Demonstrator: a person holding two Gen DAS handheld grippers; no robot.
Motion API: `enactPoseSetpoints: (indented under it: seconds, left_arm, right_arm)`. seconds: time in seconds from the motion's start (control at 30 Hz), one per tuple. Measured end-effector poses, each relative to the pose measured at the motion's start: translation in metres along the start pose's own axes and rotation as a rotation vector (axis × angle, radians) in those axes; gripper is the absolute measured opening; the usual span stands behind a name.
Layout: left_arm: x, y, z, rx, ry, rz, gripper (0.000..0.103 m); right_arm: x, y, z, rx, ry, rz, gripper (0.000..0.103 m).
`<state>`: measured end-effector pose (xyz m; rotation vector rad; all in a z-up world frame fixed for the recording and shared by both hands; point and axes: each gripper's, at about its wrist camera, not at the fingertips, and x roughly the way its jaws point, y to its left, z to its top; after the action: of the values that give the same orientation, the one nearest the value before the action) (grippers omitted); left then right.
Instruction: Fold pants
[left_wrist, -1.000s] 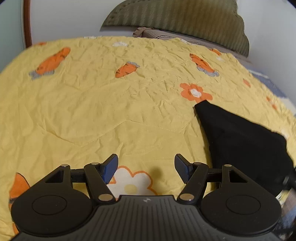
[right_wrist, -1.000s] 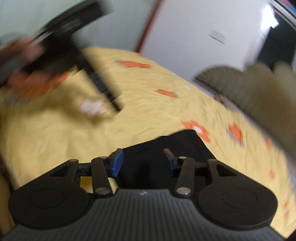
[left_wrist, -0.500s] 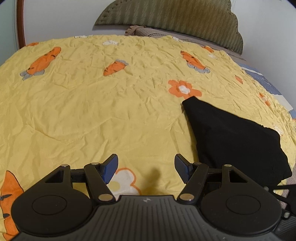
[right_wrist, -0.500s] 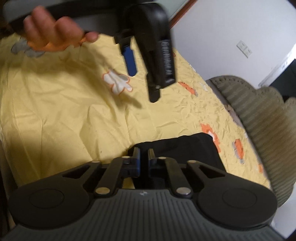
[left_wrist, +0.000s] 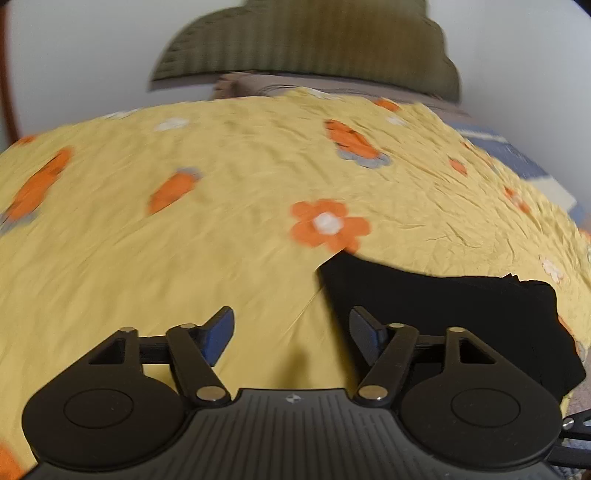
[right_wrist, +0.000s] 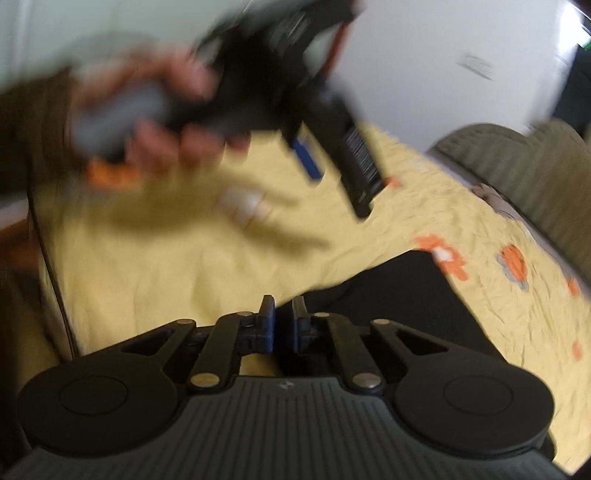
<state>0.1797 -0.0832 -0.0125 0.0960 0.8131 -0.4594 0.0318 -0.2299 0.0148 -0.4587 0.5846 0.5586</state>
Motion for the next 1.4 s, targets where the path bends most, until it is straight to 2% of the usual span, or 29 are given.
enactPoseSetpoints:
  seconds: [0.1,0.13,0.2,0.23,0.27,0.37,0.43,0.47,0.5,0.57,0.6,0.67,0.73,0.83,0.9,0.93,0.97,1.03,1.1,1.13,1.17,1.27,1.37,1.4]
  left_arm:
    - [0.039,-0.019,0.015,0.076,0.031,0.031,0.07]
    - [0.052,-0.024,0.015,0.104,0.046,0.054,0.07]
    - [0.076,-0.03,0.012,0.146,0.081,0.127,0.072]
    - [0.081,-0.029,0.009,0.147,0.076,0.13,0.077]
    - [0.081,-0.026,0.008,0.132,0.057,0.131,0.081]
    - [0.07,-0.018,0.01,0.082,0.037,0.159,0.081]
    - [0.057,-0.018,0.012,0.083,0.0,0.21,0.08]
    - [0.049,-0.021,0.012,0.092,-0.019,0.224,0.08]
    - [0.041,-0.024,0.011,0.096,-0.031,0.226,0.08]
    - [0.023,-0.033,0.007,0.106,-0.045,0.202,0.08]
    - [0.016,-0.037,0.004,0.112,-0.046,0.189,0.08]
    - [-0.005,-0.048,-0.009,0.123,-0.067,0.152,0.08]
    - [-0.017,-0.063,-0.022,0.134,-0.074,0.123,0.08]
    - [-0.024,-0.087,-0.043,0.166,-0.071,0.06,0.08]
    - [-0.016,-0.104,-0.058,0.229,-0.038,0.036,0.08]
    - [-0.008,-0.112,-0.066,0.259,-0.011,0.057,0.08]
    - [0.0,-0.116,-0.07,0.27,0.016,0.078,0.08]
    - [0.0,-0.116,-0.073,0.257,0.014,0.084,0.08]
    - [-0.01,-0.113,-0.069,0.247,-0.013,0.073,0.08]
    - [-0.013,-0.111,-0.067,0.24,-0.029,0.077,0.08]
    - [-0.014,-0.11,-0.066,0.235,-0.034,0.085,0.08]
    - [-0.005,-0.109,-0.065,0.22,0.022,0.092,0.08]
    - [-0.001,-0.11,-0.067,0.201,0.043,0.094,0.08]
    - [-0.003,-0.111,-0.066,0.205,0.037,0.103,0.08]
  right_arm:
    - [0.013,-0.011,0.006,0.024,0.01,-0.105,0.009]
    - [0.023,-0.014,0.006,0.042,0.018,-0.113,0.009]
    - [0.044,-0.017,0.001,0.094,0.047,-0.073,0.01]
    - [0.052,-0.014,-0.004,0.092,0.076,-0.057,0.01]
    - [0.056,-0.009,-0.008,0.064,0.098,-0.056,0.009]
    - [0.044,0.007,-0.015,-0.036,0.12,-0.046,0.005]
    - [0.032,0.0,-0.014,0.001,0.113,-0.028,0.004]
    - [0.023,-0.008,-0.013,0.053,0.079,-0.031,0.005]
    - [0.015,-0.016,-0.013,0.103,0.045,-0.042,0.011]
    - [0.006,-0.031,-0.017,0.183,0.004,-0.1,0.014]
    - [0.005,-0.038,-0.023,0.212,0.007,-0.133,0.021]
    - [0.007,-0.046,-0.034,0.222,0.055,-0.157,0.017]
    - [-0.005,-0.061,-0.046,0.255,0.043,-0.237,0.018]
    - [-0.027,-0.105,-0.067,0.435,0.005,-0.35,0.024]
    - [-0.031,-0.137,-0.086,0.555,0.006,-0.361,0.024]
    - [-0.029,-0.153,-0.097,0.618,0.02,-0.359,0.024]
    - [-0.025,-0.166,-0.106,0.661,0.025,-0.348,0.018]
    - [-0.014,-0.189,-0.126,0.744,0.012,-0.319,0.009]
    - [-0.011,-0.2,-0.133,0.812,-0.013,-0.304,0.008]
    - [-0.016,-0.199,-0.131,0.824,-0.028,-0.302,0.009]
    - [-0.021,-0.196,-0.13,0.816,-0.054,-0.303,0.014]
    - [-0.035,-0.188,-0.131,0.801,-0.092,-0.334,0.032]
    - [-0.015,-0.191,-0.136,0.735,0.017,-0.411,0.034]
    - [-0.011,-0.19,-0.139,0.723,0.01,-0.419,0.035]
